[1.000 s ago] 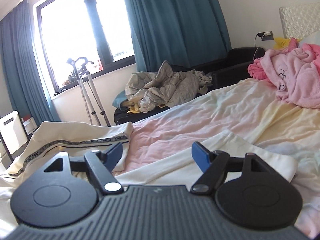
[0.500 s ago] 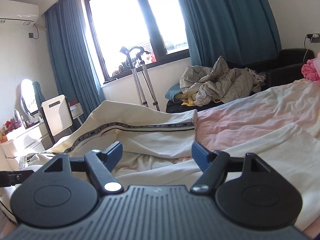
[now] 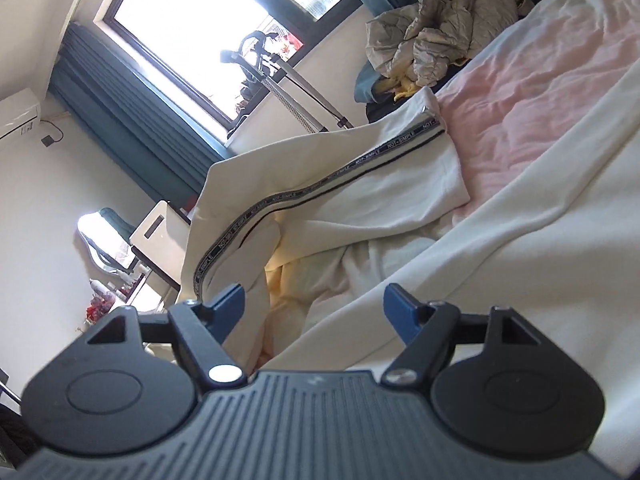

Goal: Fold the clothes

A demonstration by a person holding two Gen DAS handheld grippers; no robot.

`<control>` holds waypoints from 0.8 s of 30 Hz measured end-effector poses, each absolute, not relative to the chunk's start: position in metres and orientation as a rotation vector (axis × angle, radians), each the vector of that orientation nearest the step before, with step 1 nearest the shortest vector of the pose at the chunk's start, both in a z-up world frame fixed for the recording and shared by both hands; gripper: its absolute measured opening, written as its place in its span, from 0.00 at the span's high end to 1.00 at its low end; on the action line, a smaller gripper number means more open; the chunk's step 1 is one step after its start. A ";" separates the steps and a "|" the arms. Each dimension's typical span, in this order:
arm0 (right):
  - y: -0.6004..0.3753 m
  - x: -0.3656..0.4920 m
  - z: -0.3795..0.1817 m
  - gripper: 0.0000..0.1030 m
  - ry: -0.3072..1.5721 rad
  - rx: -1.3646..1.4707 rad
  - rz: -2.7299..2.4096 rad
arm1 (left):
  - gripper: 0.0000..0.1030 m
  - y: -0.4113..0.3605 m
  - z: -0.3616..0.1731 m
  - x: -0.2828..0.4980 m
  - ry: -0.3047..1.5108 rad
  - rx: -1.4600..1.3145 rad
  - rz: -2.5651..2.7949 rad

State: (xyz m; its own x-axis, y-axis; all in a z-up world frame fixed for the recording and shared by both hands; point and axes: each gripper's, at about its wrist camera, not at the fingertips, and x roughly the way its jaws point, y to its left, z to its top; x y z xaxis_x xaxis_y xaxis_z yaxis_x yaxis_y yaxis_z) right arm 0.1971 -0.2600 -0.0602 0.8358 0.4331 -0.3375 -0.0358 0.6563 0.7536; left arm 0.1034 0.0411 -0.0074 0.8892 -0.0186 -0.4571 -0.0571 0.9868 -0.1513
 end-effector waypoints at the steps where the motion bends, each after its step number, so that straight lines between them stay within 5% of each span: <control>1: -0.260 0.211 -0.066 0.25 0.542 0.863 0.270 | 0.07 0.043 -0.008 0.105 0.465 -0.167 0.017; 13: -0.281 0.320 -0.103 0.30 0.530 1.062 -0.066 | 0.06 0.084 -0.038 0.125 0.512 -0.371 -0.018; 14: -0.286 0.322 -0.094 0.34 0.514 1.042 -0.082 | 0.06 0.085 -0.039 0.125 0.507 -0.367 -0.016; 15: -0.291 0.324 -0.086 0.51 0.498 1.022 -0.097 | 0.06 0.085 -0.040 0.125 0.504 -0.366 -0.012; 16: -0.296 0.326 -0.078 0.84 0.482 1.002 -0.112 | 0.06 0.086 -0.040 0.125 0.500 -0.365 -0.008; 17: -0.301 0.328 -0.069 0.97 0.466 0.982 -0.127 | 0.06 0.087 -0.041 0.126 0.497 -0.363 -0.004; 24: -0.336 0.343 -0.011 0.97 0.353 0.839 -0.230 | 0.06 0.093 -0.029 0.118 0.476 -0.421 -0.009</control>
